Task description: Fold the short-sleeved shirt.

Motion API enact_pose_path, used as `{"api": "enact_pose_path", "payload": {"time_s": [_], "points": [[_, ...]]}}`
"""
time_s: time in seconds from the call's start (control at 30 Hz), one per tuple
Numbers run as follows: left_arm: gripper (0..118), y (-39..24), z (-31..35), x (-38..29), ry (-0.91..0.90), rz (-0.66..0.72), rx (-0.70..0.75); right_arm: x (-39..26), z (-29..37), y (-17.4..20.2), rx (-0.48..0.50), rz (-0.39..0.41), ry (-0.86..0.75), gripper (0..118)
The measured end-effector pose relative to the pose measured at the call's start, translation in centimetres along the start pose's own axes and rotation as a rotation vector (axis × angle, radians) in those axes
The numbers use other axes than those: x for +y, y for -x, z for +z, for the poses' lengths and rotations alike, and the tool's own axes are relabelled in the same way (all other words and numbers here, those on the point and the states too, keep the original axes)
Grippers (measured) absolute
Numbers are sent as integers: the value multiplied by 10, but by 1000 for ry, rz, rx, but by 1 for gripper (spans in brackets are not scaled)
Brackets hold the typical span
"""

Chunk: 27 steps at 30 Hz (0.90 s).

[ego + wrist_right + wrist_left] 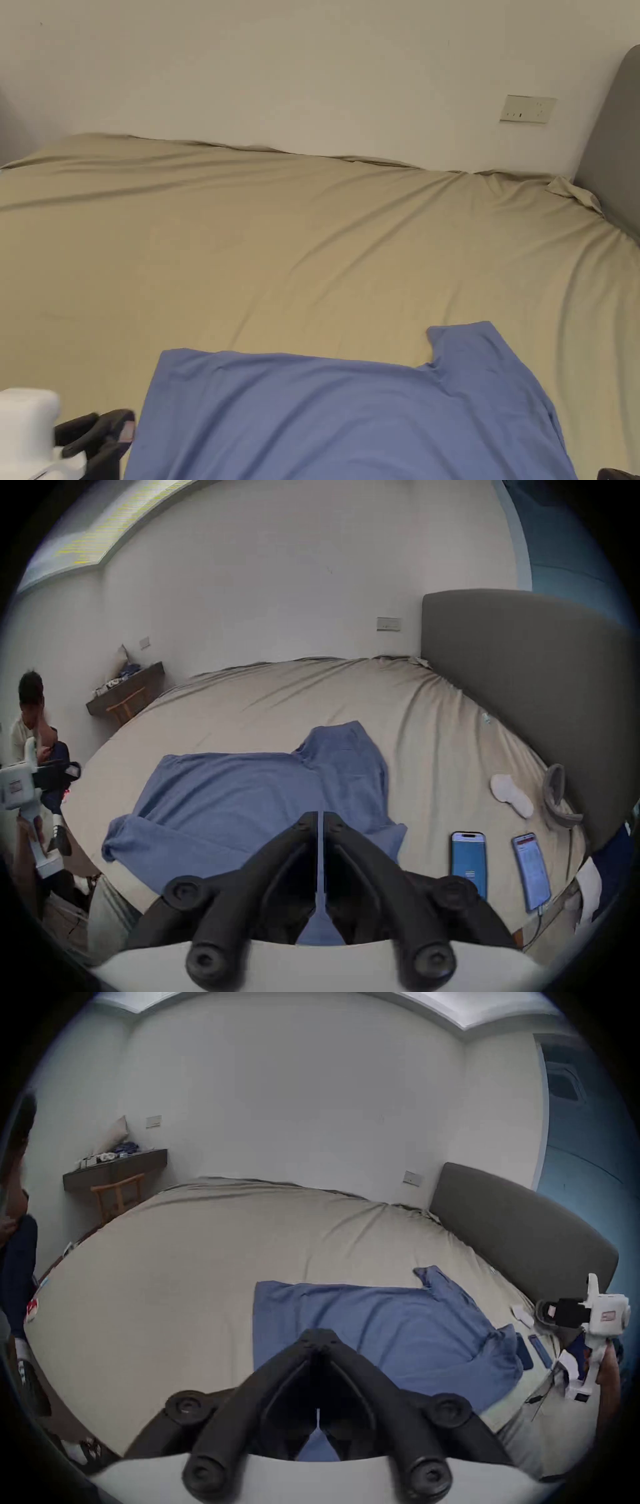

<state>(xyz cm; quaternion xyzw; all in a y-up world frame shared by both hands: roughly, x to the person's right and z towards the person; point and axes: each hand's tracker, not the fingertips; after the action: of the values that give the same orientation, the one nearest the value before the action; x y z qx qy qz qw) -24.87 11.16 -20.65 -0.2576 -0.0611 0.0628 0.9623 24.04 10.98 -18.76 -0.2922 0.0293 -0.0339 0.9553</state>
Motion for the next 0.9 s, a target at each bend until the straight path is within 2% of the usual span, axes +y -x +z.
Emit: {"api": "enact_pose_path", "payload": {"time_s": [0.1, 0.17, 0.2, 0.23, 0.3, 0.43, 0.6, 0.7, 0.73, 0.77, 0.8, 0.83, 0.87, 0.9], "points": [[0, 7, -49, 16, 27, -58, 1, 9, -17, 6, -1, 40, 18, 5], [0, 16, -98, 42, 113, -86, -9, 19, -28, 6, 2, 43, 20, 5], [8, 21, -121, 53, 153, -93, -23, 23, -34, 6, 14, 40, 22, 5], [25, 29, -151, 65, 214, -88, -62, 27, -39, 5, 23, 39, 22, 5], [91, 39, -200, 81, 307, -88, -40, 34, -48, 6, 39, 48, 27, 5], [91, 61, -284, 86, 466, -9, -61, 44, -65, 2, 123, 36, 55, 5], [91, 74, -340, 65, 612, 27, 69, 60, -100, -11, 107, 88, 93, 5], [89, 77, -354, 51, 694, 109, 83, 80, -137, -31, 91, 69, 137, 5], [87, 73, -352, 51, 663, 83, 89, 90, -156, -40, 77, 55, 193, 10], [76, 62, -340, 53, 623, 57, 136, 100, -178, -49, 41, 56, 267, 25], [43, 61, -339, 55, 631, 57, 139, 108, -199, -56, 29, 60, 332, 70], [11, 62, -338, 55, 631, 83, 87, 114, -226, -66, 43, 71, 439, 100], [3, 64, -336, 53, 626, 186, -32, 117, -249, -73, -10, 64, 480, 110], [3, 56, -330, 52, 630, 216, -43, 120, -267, -78, -22, 76, 510, 109]]}}
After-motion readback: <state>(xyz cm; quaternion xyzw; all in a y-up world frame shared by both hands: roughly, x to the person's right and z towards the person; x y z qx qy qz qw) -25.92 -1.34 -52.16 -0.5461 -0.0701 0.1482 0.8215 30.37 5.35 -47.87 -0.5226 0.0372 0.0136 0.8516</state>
